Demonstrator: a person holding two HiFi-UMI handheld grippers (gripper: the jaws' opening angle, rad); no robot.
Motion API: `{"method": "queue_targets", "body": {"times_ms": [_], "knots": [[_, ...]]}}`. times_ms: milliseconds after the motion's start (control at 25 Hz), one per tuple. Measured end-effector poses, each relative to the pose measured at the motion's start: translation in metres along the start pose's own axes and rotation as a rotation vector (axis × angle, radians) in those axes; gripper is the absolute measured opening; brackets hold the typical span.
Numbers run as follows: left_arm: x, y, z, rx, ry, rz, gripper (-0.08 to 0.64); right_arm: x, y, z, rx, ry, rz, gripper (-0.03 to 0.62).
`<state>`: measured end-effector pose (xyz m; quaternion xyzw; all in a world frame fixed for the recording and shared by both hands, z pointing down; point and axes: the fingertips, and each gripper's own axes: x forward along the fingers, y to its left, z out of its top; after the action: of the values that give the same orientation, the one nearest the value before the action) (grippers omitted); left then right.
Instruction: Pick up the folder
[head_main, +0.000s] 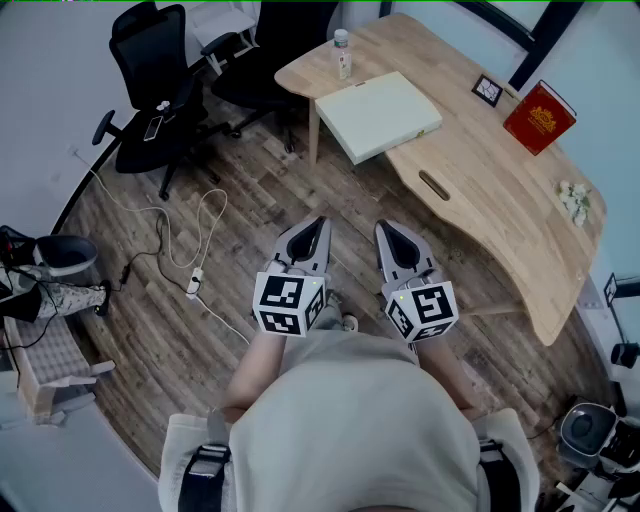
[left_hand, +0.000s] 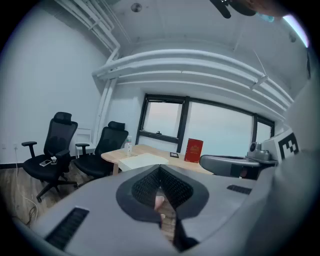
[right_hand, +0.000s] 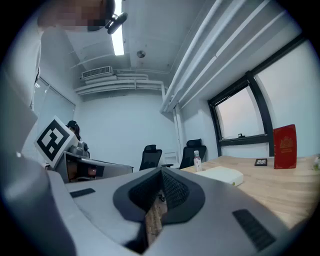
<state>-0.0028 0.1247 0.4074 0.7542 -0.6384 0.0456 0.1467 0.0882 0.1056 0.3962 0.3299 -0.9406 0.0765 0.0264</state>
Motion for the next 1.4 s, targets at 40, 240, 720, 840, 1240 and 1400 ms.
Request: {"method": "queue_targets", "body": {"times_ms": [40,240,720,840,1240,1400], "knots": [[-0.001,0.001,0.001,0.0,-0.002,0.008,0.02,-0.001,0.001,0.001,-0.002,-0.001,0.002,0.018],[-0.008,0.003,0.006,-0.012,-0.015,0.039,0.02,-0.008,0.005,0.001,-0.008,0.002,0.009,0.018],[-0.017,-0.01,0.0,-0.051,-0.017,0.045,0.02,-0.022,0.013,-0.005,0.004,0.015,0.067,0.018],[-0.018,-0.018,-0.001,-0.041,-0.02,0.045,0.02,-0.027,0.011,-0.005,-0.007,0.021,0.073,0.018],[-0.014,-0.021,-0.007,-0.076,-0.01,0.044,0.019,-0.025,0.004,-0.007,-0.001,0.02,0.072,0.018],[-0.005,-0.015,-0.005,-0.09,-0.012,0.043,0.018,-0.021,-0.003,-0.009,-0.001,0.027,0.064,0.018]]}}
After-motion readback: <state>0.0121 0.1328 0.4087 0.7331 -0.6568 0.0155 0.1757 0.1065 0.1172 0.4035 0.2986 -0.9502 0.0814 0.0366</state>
